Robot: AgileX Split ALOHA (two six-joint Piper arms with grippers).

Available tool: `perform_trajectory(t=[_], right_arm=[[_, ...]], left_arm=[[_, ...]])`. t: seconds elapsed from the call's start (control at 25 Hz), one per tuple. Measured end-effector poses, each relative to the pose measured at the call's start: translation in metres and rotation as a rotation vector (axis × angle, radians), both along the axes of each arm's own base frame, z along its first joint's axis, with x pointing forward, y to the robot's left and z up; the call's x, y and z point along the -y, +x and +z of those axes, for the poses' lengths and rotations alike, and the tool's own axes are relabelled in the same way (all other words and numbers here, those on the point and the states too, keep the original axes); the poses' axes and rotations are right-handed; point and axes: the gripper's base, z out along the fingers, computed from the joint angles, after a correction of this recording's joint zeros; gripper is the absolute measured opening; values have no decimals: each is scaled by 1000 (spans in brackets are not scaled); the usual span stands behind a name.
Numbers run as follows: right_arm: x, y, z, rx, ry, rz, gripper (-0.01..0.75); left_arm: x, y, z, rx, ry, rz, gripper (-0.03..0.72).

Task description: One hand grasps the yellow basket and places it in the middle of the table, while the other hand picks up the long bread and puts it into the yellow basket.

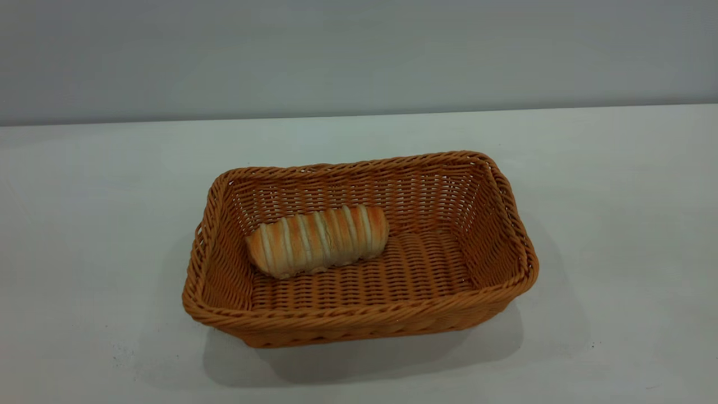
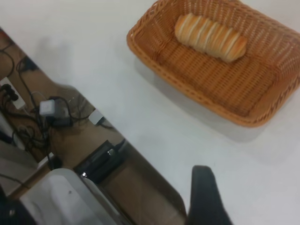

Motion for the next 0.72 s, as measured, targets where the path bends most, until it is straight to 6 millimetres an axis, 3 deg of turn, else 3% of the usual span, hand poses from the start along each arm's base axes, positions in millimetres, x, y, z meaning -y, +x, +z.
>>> perform_trajectory(t=[0.2, 0.36, 0.52, 0.72], right_arm=[[15, -48, 0, 105, 23, 21, 544], [24, -72, -10, 158, 46, -2, 544], [29, -80, -28, 139, 50, -42, 544], [30, -80, -59, 69, 35, -70, 544]], left_arm=[[-26, -47, -20, 77, -62, -9, 526], [-40, -74, -39, 158, -117, -14, 526], [-48, -88, -60, 198, -143, -15, 526], [-48, -91, -88, 171, -148, -21, 526]])
